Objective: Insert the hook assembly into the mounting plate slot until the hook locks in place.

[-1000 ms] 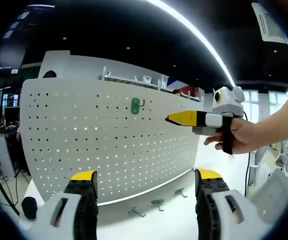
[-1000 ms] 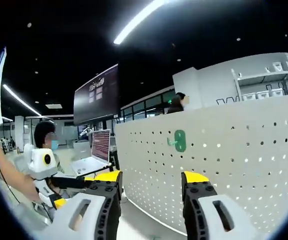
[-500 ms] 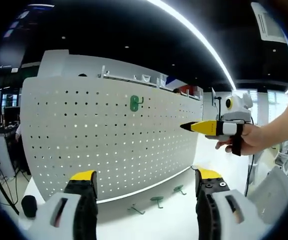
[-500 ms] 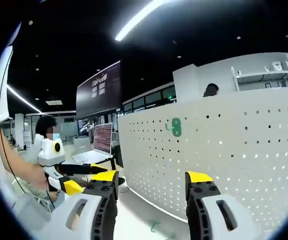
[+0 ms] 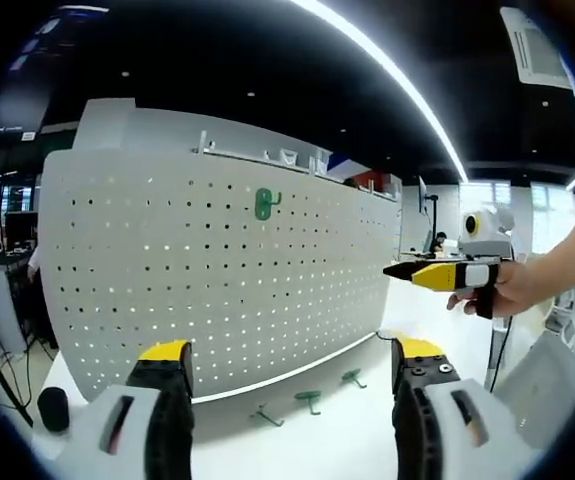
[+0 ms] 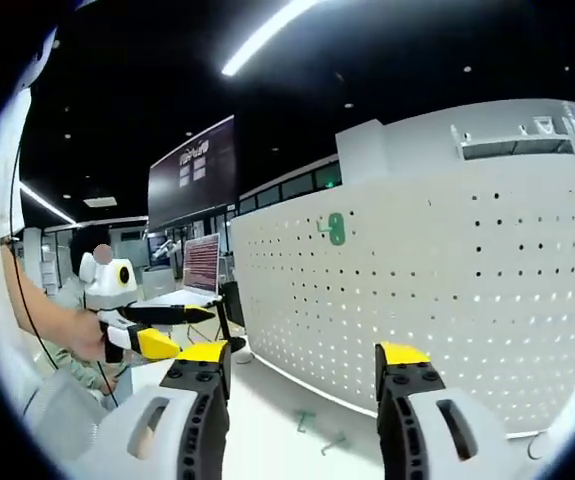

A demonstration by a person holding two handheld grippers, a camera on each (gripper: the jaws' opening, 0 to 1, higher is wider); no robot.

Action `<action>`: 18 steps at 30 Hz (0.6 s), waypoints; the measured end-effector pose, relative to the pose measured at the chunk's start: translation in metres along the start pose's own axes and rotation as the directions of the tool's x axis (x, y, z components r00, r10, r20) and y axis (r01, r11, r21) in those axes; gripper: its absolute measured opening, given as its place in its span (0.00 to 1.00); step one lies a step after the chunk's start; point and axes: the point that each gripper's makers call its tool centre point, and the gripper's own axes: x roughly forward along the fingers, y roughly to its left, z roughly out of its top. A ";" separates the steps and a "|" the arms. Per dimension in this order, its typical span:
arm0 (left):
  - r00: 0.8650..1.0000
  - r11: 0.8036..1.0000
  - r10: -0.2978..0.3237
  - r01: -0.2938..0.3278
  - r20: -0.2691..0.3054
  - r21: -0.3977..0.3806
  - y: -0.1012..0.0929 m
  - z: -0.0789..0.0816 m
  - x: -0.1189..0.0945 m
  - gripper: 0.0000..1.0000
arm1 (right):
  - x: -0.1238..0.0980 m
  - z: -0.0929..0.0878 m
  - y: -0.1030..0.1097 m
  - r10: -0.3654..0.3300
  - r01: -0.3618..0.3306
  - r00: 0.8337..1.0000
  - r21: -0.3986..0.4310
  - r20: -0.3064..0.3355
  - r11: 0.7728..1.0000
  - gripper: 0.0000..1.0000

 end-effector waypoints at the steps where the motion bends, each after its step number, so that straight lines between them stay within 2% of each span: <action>1: 1.000 1.000 0.000 0.000 -0.001 0.001 0.000 -0.001 0.000 0.84 | -0.002 -0.002 -0.001 -0.005 0.005 1.000 -0.001 -0.003 1.000 0.57; 18: 1.000 1.000 -0.002 0.002 -0.005 -0.013 0.000 -0.008 -0.007 0.85 | -0.044 -0.033 -0.008 -0.069 0.070 0.997 0.027 -0.042 0.997 0.59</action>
